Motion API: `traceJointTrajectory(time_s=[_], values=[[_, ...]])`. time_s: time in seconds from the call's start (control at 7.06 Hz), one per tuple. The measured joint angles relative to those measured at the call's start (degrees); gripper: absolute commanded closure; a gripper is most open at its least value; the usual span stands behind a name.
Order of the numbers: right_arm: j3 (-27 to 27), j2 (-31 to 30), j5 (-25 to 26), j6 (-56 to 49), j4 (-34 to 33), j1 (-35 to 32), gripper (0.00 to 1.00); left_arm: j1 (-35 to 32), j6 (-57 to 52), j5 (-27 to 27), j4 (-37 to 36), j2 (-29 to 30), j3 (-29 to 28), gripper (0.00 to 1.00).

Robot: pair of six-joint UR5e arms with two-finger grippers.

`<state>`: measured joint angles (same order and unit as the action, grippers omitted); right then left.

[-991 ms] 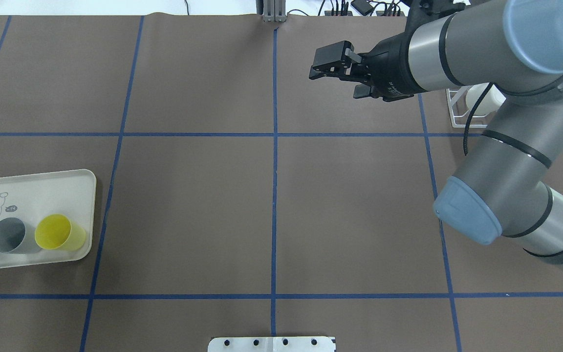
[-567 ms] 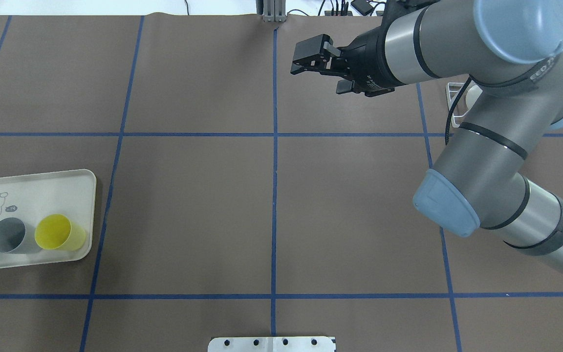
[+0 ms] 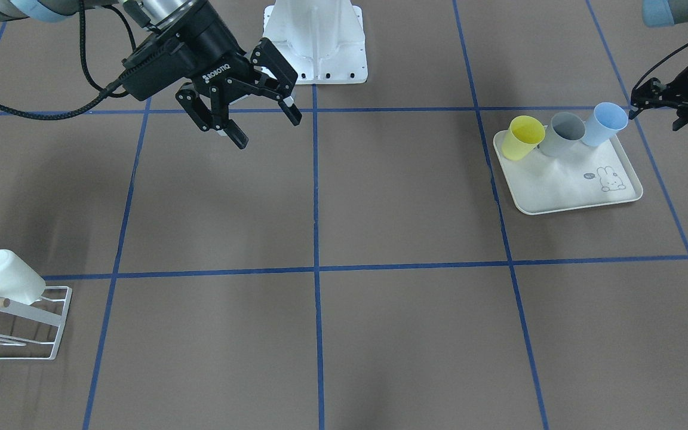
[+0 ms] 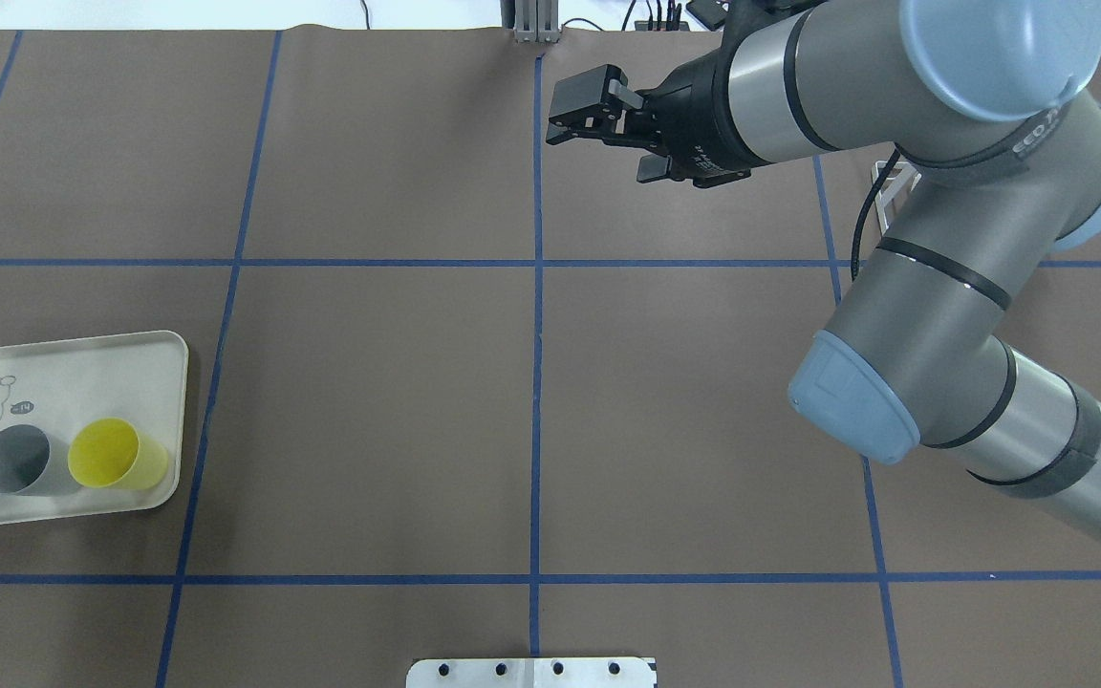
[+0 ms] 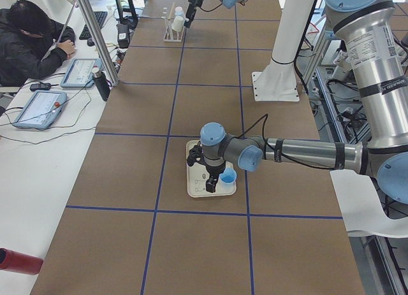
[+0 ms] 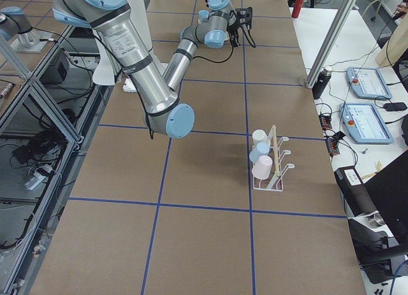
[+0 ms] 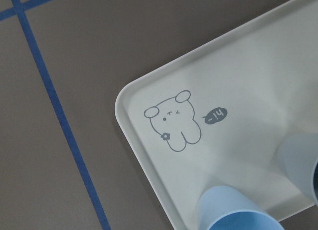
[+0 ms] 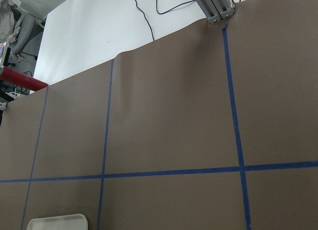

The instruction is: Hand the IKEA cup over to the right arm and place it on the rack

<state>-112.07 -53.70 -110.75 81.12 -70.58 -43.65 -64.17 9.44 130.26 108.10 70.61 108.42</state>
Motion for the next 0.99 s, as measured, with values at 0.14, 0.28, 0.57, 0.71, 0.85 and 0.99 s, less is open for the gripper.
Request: traceJointTrajectory(time_s=[0.14,0.28,0.57,0.71,0.85,0.99], values=[[0.0,0.2,0.0,0.0,0.0,0.1,0.0,1.0,0.0,0.3,0.0,0.0,-0.3,0.01],[0.0,0.2,0.0,0.0,0.1,0.1,0.0,2.0,0.0,0.6,0.0,-0.1,-0.7,0.04],[-0.1,0.3,0.0,0.0,0.1,0.4,0.0,3.1,-0.1,0.8,0.0,-0.1,-1.6,0.08],[-0.1,0.3,0.0,0.0,0.1,0.4,0.0,3.5,-0.2,0.9,0.1,0.0,-1.9,0.1],[-0.1,0.3,0.0,0.0,0.1,0.5,0.0,4.1,-0.2,1.0,0.1,0.0,-2.0,0.12],[-0.1,0.4,0.0,0.0,0.1,0.5,0.0,4.9,-0.2,1.3,0.1,0.0,-2.0,0.19]])
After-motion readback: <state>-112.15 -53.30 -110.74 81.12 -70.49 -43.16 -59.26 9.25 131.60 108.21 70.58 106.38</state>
